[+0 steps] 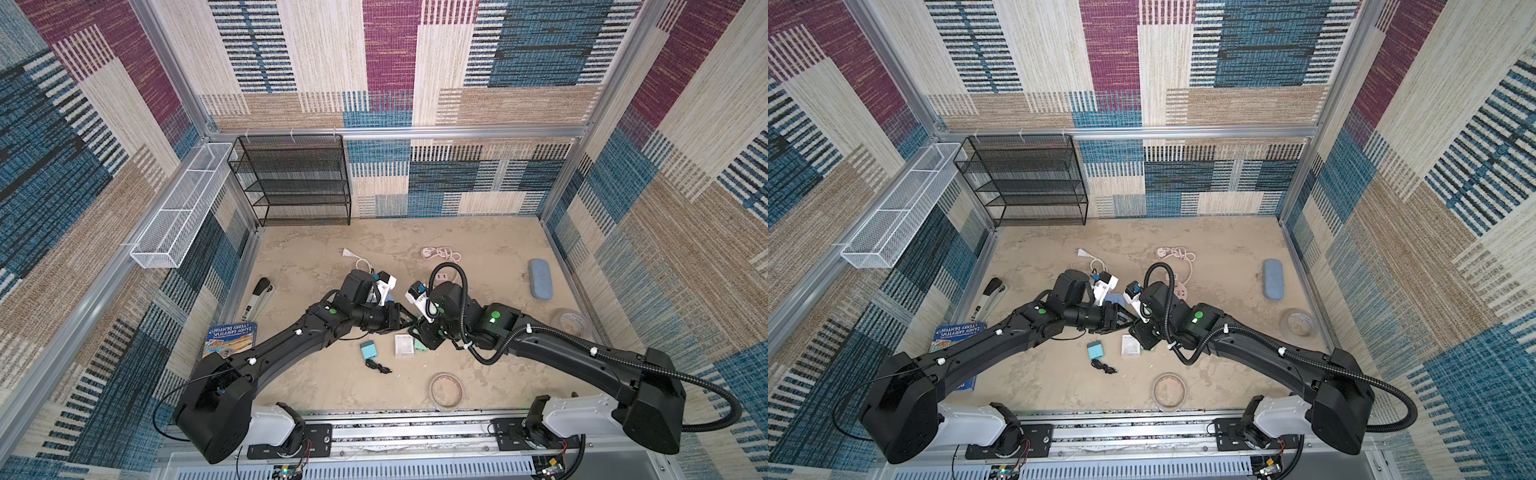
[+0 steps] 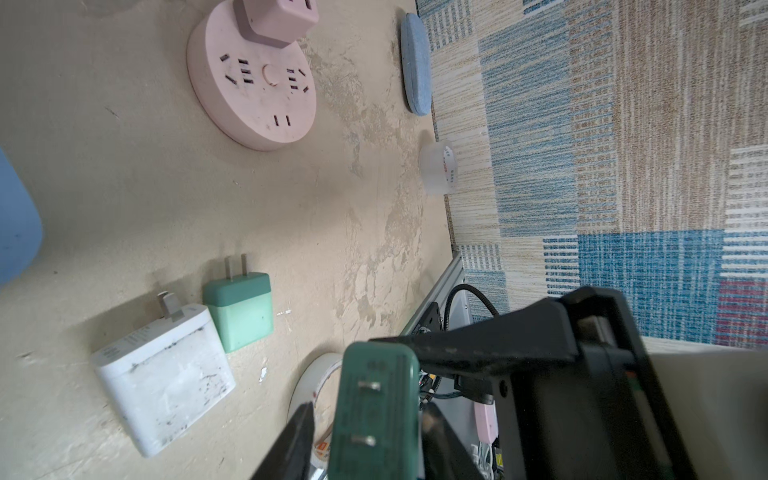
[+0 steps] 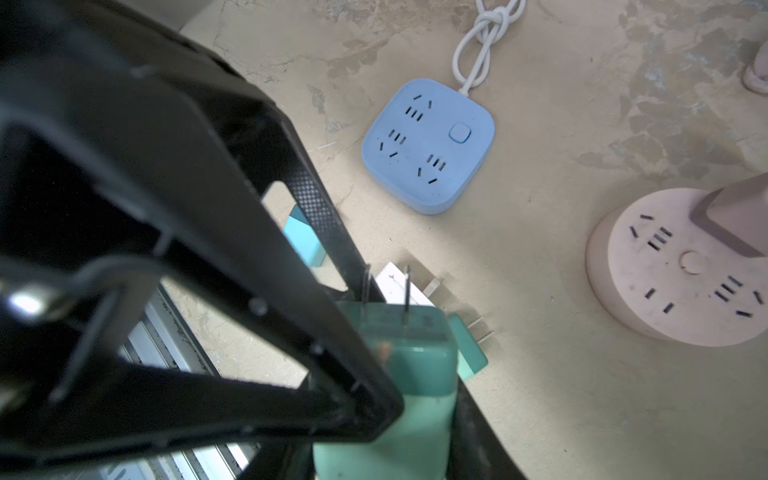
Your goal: Insert the plug
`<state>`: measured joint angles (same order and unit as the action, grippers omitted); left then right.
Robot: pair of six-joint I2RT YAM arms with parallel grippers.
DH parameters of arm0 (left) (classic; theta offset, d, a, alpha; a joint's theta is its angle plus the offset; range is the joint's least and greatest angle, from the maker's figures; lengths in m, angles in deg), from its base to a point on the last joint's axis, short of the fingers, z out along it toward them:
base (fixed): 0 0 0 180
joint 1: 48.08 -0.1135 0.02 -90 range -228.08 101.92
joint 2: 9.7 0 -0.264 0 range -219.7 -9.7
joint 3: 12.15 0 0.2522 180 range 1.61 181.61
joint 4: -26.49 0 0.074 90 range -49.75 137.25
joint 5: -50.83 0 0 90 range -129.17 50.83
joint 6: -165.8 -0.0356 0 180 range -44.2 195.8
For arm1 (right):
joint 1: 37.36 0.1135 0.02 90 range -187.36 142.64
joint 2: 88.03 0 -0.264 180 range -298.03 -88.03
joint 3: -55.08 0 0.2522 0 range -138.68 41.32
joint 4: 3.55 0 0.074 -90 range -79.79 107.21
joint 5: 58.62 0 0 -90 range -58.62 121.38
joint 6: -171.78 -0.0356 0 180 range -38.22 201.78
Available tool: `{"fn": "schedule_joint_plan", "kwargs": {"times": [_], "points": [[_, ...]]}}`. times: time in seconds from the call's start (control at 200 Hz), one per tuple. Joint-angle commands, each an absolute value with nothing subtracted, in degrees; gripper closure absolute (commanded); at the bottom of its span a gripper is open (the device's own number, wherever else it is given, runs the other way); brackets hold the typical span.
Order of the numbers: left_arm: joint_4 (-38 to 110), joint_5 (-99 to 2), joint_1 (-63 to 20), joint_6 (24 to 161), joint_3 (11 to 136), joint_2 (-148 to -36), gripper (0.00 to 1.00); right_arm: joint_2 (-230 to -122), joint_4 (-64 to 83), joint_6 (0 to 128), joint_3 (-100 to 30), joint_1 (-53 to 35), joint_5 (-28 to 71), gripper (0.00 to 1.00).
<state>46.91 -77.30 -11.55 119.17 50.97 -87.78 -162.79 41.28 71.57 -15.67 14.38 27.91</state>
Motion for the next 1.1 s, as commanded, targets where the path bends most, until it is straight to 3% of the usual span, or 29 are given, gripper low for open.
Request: {"fn": "schedule_joint_plan", "kwargs": {"times": [0.0, 0.155, 0.185, 0.305, 0.426, 0.471, 0.571, 0.671, 0.751, 0.916, 1.097], "points": [[45.4, -78.8, -11.5, 120.5, 50.6, -87.6, 0.56, -163.0, 38.7, 71.9, -16.2, 14.6, 27.1, 1.00], [45.1, -78.9, -11.4, 120.6, 50.4, -87.7, 0.58, -163.7, 38.3, 72.1, -16.7, 14.7, 26.5, 1.00], [45.1, -79.0, -11.4, 120.6, 50.5, -87.7, 0.63, -163.8, 38.3, 72.0, -16.8, 14.7, 26.5, 1.00], [45.0, -78.9, -11.4, 120.6, 50.5, -87.7, 0.67, -164.2, 38.2, 72.3, -17.0, 14.8, 26.5, 1.00], [44.8, -78.6, -11.5, 120.7, 50.0, -87.7, 1.00, -164.3, 38.2, 72.3, -17.0, 14.8, 26.9, 1.00], [44.6, -78.5, -11.4, 120.9, 49.8, -87.7, 1.00, -164.4, 37.9, 72.1, -16.9, 14.8, 27.1, 1.00], [43.6, -78.4, -11.4, 121.2, 49.2, -87.7, 1.00, -164.3, 37.1, 71.2, -16.5, 14.8, 27.2, 0.81], [42.8, -78.0, -11.6, 121.3, 48.5, -87.5, 1.00, -163.8, 36.0, 70.1, -15.7, 14.8, 26.5, 0.46], [42.7, -75.9, -12.0, 121.2, 48.0, -86.4, 1.00, -162.3, 35.3, 68.9, -14.7, 14.8, 26.5, 0.31], [37.5, -73.4, -15.2, 125.0, 46.2, -84.1, 1.00, -156.9, 31.3, 64.7, -11.9, 14.5, 26.4, 0.28], [21.7, -70.1, -17.8, 136.5, 41.8, -81.7, 1.00, -151.3, 20.3, 54.5, -8.2, 12.4, 28.9, 0.32]]}}
